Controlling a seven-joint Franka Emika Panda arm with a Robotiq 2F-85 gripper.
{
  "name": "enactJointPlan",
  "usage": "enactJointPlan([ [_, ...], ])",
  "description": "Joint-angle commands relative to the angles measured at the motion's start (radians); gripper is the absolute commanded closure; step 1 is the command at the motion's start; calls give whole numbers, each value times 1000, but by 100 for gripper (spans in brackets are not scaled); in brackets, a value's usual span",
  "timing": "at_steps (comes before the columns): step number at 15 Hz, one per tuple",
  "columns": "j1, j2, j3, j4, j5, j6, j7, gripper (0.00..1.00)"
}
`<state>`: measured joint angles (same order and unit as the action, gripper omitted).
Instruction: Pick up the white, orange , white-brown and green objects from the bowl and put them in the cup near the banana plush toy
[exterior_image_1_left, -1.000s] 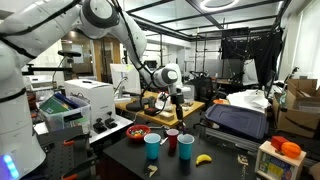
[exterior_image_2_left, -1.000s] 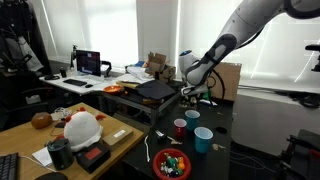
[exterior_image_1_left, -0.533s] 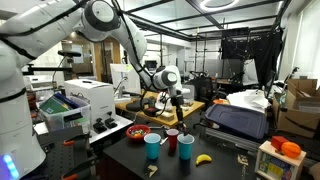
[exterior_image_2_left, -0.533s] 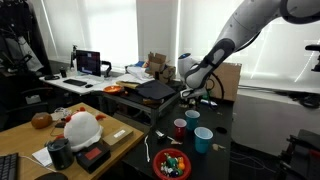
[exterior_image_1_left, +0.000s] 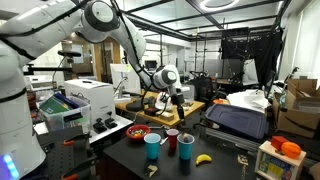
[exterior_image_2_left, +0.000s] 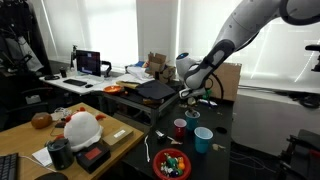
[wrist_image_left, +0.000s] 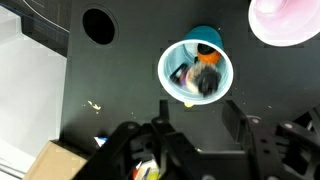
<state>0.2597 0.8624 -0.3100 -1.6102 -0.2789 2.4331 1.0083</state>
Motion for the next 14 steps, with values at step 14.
enactJointPlan([
  [14,33,-127,250,-190,22,289,-282,0],
])
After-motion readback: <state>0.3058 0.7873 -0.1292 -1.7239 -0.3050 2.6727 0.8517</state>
